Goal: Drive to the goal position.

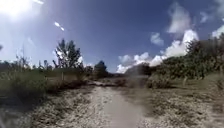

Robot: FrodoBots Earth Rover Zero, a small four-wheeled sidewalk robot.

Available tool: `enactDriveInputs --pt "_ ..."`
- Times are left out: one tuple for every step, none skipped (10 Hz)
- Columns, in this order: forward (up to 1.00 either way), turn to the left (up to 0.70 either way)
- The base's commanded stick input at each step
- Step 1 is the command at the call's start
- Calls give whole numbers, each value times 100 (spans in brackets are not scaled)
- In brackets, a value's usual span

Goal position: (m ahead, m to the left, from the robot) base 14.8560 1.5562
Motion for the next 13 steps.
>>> enactDriveInputs --pt "45 0" --pt "45 0" --pt "45 0" --pt "45 0" --pt "45 0" --pt "45 0" --pt "45 0" --pt "45 0" --pt "45 0" --pt "45 0" --pt "45 0" --pt "45 0" --pt "45 0"
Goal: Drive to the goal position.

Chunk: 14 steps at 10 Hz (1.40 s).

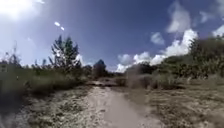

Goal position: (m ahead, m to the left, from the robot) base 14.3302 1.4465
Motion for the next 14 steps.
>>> enactDriveInputs --pt "45 0" --pt "45 0" --pt "45 0" --pt "45 0" --pt "45 0" --pt "45 0" --pt "45 0" --pt "45 0" --pt "45 0" --pt "45 0" --pt "45 0" --pt "45 0" --pt "45 0" --pt "45 0"
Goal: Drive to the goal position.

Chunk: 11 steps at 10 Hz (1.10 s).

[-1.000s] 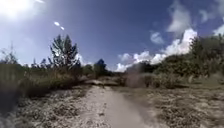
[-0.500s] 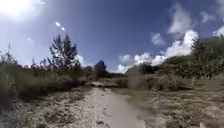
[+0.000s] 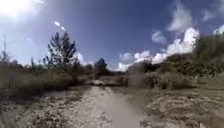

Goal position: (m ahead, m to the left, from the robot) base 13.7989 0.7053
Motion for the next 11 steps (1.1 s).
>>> enactDriveInputs --pt "45 0" --pt "45 0" --pt "45 0" --pt "45 0" --pt "45 0" --pt "45 0" --pt "45 0" --pt "45 0" --pt "45 0" --pt "45 0" --pt "45 0"
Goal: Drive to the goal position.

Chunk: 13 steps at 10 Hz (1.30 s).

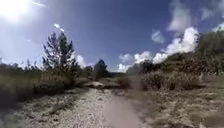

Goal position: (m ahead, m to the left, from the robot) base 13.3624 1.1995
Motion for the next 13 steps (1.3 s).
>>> enactDriveInputs --pt "45 0" --pt "45 0" --pt "45 0" --pt "45 0" --pt "45 0" --pt "45 5" --pt "45 13" --pt "45 24" --pt "45 0" --pt "45 0" --pt "45 0" --pt "45 0" --pt "45 0"
